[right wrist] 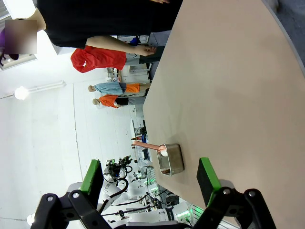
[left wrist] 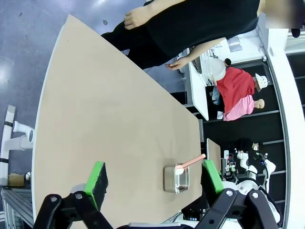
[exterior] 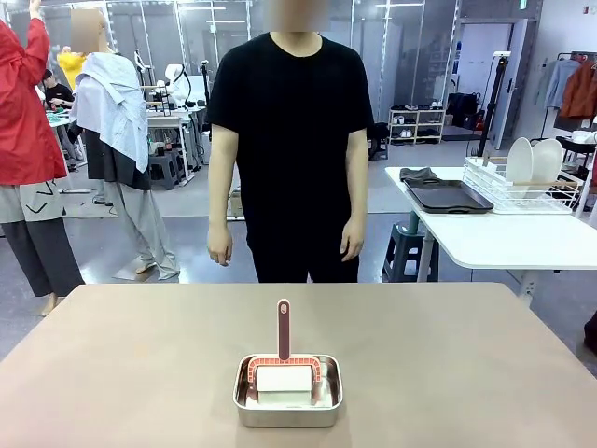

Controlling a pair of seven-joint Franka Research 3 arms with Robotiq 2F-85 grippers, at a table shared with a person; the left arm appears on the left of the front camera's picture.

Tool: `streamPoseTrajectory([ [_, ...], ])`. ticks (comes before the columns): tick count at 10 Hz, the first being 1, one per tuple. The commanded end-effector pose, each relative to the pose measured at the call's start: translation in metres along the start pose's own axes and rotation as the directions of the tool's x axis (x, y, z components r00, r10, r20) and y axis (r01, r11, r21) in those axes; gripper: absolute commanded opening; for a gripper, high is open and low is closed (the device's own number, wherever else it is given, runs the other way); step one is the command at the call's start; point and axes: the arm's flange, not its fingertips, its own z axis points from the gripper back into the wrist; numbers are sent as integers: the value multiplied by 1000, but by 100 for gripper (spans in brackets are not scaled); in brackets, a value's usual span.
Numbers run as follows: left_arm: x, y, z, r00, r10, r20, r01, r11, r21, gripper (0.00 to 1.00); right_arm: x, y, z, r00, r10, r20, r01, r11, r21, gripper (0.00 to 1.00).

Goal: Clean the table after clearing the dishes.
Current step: Place the Lint Roller back on top of the Airtight Container.

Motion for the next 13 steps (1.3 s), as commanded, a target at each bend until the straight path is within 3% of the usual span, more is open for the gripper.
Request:
streamPoseTrajectory([
  [1,-1,-1,6,1000,-4,-14,4,1000,-4,100,-2,1,3,1000,9,-11,-9,1000,2,100],
  [13,-1,-1,6,1000,-4,-14,4,1000,-4,100,-2,1,3,1000,9,-11,-9,1000,2,100],
])
